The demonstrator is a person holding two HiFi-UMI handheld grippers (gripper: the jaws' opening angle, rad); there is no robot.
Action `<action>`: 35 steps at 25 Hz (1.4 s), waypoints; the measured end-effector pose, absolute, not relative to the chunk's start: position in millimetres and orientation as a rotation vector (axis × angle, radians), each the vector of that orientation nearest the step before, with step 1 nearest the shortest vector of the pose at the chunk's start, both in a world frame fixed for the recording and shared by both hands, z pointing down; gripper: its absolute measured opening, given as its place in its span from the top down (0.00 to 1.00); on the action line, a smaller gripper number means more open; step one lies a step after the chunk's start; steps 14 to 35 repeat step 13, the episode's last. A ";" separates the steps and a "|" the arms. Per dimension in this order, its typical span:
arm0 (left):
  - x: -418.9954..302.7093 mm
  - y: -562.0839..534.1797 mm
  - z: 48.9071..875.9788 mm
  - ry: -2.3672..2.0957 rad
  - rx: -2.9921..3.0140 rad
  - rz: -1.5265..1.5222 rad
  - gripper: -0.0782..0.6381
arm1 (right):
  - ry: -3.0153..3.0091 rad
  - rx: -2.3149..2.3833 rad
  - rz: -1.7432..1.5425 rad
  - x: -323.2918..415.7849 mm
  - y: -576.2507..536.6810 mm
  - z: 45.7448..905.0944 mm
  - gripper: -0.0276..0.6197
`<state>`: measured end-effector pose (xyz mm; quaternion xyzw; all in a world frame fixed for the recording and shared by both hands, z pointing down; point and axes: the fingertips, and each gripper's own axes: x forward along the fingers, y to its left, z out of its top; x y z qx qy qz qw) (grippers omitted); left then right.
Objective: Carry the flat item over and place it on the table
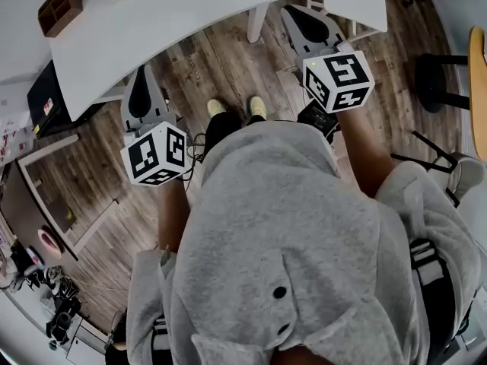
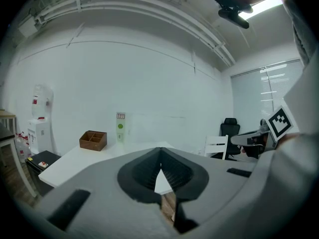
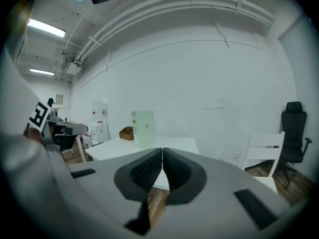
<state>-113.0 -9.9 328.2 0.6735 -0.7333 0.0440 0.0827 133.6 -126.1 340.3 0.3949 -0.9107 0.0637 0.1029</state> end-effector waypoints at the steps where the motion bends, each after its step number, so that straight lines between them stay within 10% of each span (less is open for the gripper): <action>1: -110.2 -10.6 328.7 -2.190 2.010 0.130 0.86 | -2.688 1.164 0.187 136.5 -127.2 340.9 0.92; 35: -98.5 -20.7 332.1 -2.217 2.000 0.127 0.86 | -2.699 1.153 0.160 149.7 -142.6 343.7 0.92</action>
